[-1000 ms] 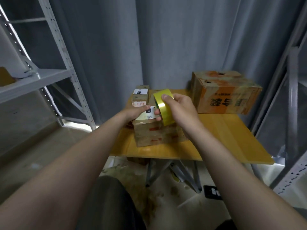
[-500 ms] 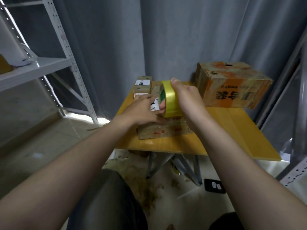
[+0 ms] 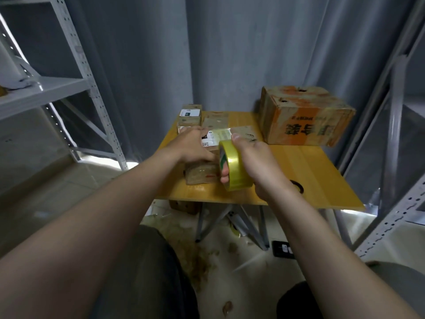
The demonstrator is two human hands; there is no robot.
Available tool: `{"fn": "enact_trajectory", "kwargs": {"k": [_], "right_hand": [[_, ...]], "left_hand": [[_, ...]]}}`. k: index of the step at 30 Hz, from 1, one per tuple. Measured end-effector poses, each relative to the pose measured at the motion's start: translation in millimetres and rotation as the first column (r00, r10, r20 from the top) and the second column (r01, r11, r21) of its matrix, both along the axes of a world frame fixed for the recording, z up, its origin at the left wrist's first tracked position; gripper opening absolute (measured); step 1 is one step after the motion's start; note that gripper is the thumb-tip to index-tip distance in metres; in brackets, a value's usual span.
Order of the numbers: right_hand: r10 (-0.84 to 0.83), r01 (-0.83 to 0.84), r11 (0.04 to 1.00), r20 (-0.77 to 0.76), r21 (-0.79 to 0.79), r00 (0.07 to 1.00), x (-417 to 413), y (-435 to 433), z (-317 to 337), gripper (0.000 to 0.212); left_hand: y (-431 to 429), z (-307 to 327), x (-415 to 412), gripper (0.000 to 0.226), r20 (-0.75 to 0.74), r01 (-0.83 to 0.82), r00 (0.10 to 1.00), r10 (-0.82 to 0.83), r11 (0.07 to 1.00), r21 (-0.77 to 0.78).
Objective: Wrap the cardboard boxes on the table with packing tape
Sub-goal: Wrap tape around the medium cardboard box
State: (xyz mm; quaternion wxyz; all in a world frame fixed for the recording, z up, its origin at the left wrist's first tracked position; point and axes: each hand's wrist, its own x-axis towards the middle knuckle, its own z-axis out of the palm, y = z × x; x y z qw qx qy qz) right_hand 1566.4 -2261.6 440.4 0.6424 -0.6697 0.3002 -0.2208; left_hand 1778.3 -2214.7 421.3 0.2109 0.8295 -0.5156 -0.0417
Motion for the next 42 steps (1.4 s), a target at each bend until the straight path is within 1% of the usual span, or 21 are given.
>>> {"fn": "enact_trajectory", "kwargs": {"k": [3,6,9,12,15,18,25,29,32,36,38,40,42], "right_hand": [[0.011,-0.012,0.999,-0.027,-0.043,1.000,-7,5,-9,0.053],[0.016,-0.021,0.996,-0.054,-0.083,0.998,-10,10,-12,0.057],[0.011,-0.014,0.998,-0.063,-0.055,0.998,-10,13,-16,0.059],[-0.004,0.003,1.000,-0.077,-0.012,0.997,-11,14,-24,0.054],[-0.032,0.029,0.999,-0.108,-0.029,0.994,-6,16,-33,0.055],[-0.058,0.051,0.997,-0.121,-0.055,0.991,-3,16,-39,0.054],[-0.053,0.042,0.995,-0.117,-0.089,0.992,-1,14,-48,0.056],[-0.029,0.022,0.997,-0.111,-0.068,0.993,-1,14,-53,0.051],[-0.033,0.029,0.999,-0.143,-0.032,0.989,-4,15,-58,0.056],[-0.022,0.023,1.000,-0.101,0.009,0.995,-9,17,-61,0.053],[-0.011,0.013,1.000,-0.075,0.020,0.997,-12,19,-60,0.052],[-0.018,0.018,1.000,-0.035,0.014,0.999,-17,22,-54,0.050],[-0.044,0.045,0.999,0.040,-0.010,0.998,-22,23,-46,0.055]], "left_hand": [[-1,-2,0,0.098,0.016,-0.007,1.000,0.007,1.000,0.023],[-1,-4,3,0.108,0.018,-0.021,1.000,0.020,0.998,0.054],[1,-5,6,0.118,0.028,-0.012,1.000,0.009,0.996,0.084],[2,-4,11,0.126,0.043,0.006,0.999,-0.013,0.989,0.149],[5,-2,17,0.127,0.031,0.041,0.998,-0.047,0.982,0.184],[5,-2,18,0.127,0.012,0.048,0.999,-0.050,0.983,0.178],[5,-6,19,0.124,-0.015,0.042,0.999,-0.041,0.994,0.097],[6,-9,21,0.124,-0.038,0.033,0.999,-0.031,0.998,0.058],[6,-10,21,0.123,-0.039,0.031,0.999,-0.028,0.998,0.063],[5,-5,18,0.119,-0.038,0.032,0.999,-0.029,0.997,0.069],[4,2,15,0.114,-0.034,0.041,0.999,-0.038,0.994,0.097],[2,9,14,0.101,-0.052,0.058,0.997,-0.052,0.992,0.116],[2,17,12,0.086,-0.105,0.068,0.993,-0.055,0.991,0.117]]}}
